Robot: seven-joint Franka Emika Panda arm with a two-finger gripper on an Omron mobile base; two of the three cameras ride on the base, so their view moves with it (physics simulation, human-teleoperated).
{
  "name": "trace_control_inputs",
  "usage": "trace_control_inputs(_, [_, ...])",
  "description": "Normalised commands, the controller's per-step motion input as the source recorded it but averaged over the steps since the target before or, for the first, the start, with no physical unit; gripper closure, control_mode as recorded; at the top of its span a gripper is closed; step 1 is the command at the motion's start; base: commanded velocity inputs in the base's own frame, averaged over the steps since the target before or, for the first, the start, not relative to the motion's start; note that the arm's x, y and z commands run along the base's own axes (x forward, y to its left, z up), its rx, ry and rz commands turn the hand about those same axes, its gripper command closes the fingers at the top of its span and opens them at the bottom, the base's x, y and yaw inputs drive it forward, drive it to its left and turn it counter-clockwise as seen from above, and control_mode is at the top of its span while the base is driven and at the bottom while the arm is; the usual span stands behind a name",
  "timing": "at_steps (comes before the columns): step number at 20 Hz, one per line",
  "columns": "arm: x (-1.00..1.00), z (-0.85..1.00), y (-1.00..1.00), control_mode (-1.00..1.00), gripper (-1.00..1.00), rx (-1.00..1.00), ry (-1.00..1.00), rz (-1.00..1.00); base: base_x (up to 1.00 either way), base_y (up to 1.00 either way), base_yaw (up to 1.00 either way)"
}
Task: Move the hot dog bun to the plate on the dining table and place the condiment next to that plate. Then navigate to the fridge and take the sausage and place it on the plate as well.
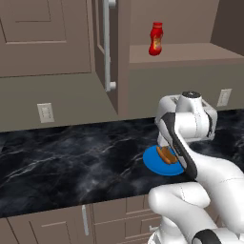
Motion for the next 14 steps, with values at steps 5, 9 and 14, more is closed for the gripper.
trace_control_inputs(5, [0.36, -0.33, 0.00, -1.00, -1.00, 0.00, 0.00, 0.00, 0.00, 0.00, 0.00])
trace_control_inputs(9, [0.34, -0.26, -0.10, -1.00, -1.00, 0.00, 0.00, 0.00, 0.00, 0.00, 0.00])
trace_control_inputs(14, [0.26, -0.33, -0.15, -1.00, -1.00, 0.00, 0.00, 0.00, 0.00, 0.00, 0.00])
